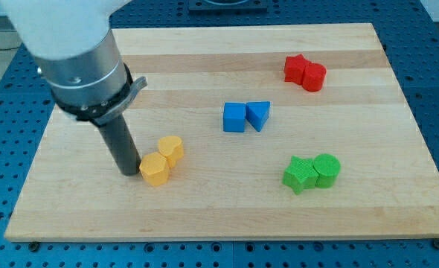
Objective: Move the yellow heart to the top of the green star
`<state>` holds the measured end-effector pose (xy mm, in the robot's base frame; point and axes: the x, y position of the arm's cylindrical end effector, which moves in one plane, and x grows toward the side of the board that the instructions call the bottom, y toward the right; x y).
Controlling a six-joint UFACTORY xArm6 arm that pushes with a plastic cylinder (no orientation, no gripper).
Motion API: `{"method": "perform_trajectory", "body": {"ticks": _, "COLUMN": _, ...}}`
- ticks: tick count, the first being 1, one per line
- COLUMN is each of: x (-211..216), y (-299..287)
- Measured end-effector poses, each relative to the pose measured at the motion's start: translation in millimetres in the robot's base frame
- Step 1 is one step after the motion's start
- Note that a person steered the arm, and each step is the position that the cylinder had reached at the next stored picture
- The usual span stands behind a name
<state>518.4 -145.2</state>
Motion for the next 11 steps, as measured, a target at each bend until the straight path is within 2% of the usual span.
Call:
{"method": "perform_trajectory", "body": {"ticks": 2, "x": -9, "y": 70}}
{"method": "perform_trajectory", "body": {"ticks": 5, "x": -35, "y": 68}}
{"method": "perform_trajectory", "body": {"ticks": 7, "x": -43, "y": 129}}
{"method": "perform_trajectory", "body": {"ticks": 11, "x": -39, "y": 207}}
